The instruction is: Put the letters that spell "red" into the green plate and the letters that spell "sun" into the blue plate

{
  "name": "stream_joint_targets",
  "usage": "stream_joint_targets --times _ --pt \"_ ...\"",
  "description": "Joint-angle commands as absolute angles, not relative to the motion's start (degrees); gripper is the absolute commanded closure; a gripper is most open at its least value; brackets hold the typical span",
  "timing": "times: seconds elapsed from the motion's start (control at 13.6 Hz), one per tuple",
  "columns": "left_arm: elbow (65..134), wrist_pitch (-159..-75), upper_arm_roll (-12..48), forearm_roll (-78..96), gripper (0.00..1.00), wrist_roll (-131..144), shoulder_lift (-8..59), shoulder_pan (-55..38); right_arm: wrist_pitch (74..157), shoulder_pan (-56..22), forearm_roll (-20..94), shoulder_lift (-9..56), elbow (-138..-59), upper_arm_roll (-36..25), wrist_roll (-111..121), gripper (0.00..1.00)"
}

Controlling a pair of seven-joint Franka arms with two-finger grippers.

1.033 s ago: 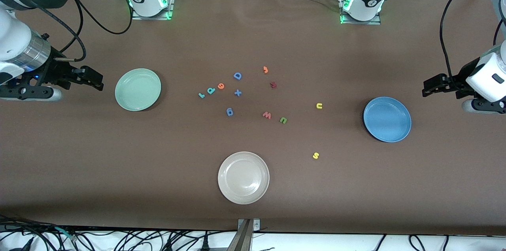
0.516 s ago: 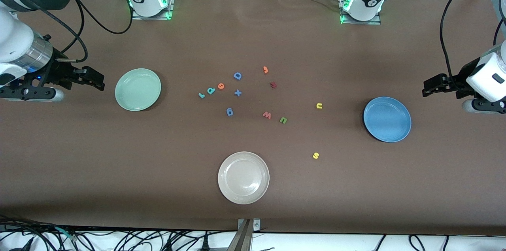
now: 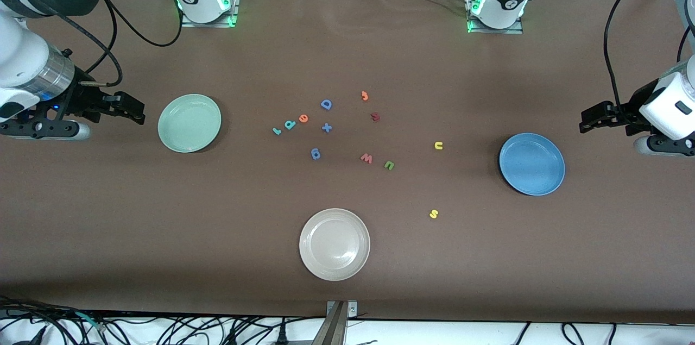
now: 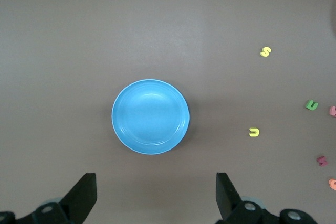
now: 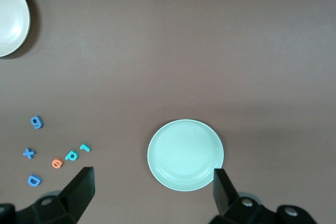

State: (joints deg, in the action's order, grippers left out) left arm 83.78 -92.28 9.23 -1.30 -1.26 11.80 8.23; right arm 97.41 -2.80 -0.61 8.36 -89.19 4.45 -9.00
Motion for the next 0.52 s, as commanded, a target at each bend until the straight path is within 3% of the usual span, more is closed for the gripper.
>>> stream_joint_targets --times 0.0,0.44 --pt "83.14 -91.14 9.23 -1.58 0.0 -0.79 11.51 8.17 97.73 -2.99 -0.18 7.47 -90.09 4.39 -9.76 0.0" --pt "82.97 -91.05 9.23 -1.49 0.0 -0.7 11.51 8.0 97.73 -2.99 -0.18 7.47 -90.09 4.39 -9.76 0.0"
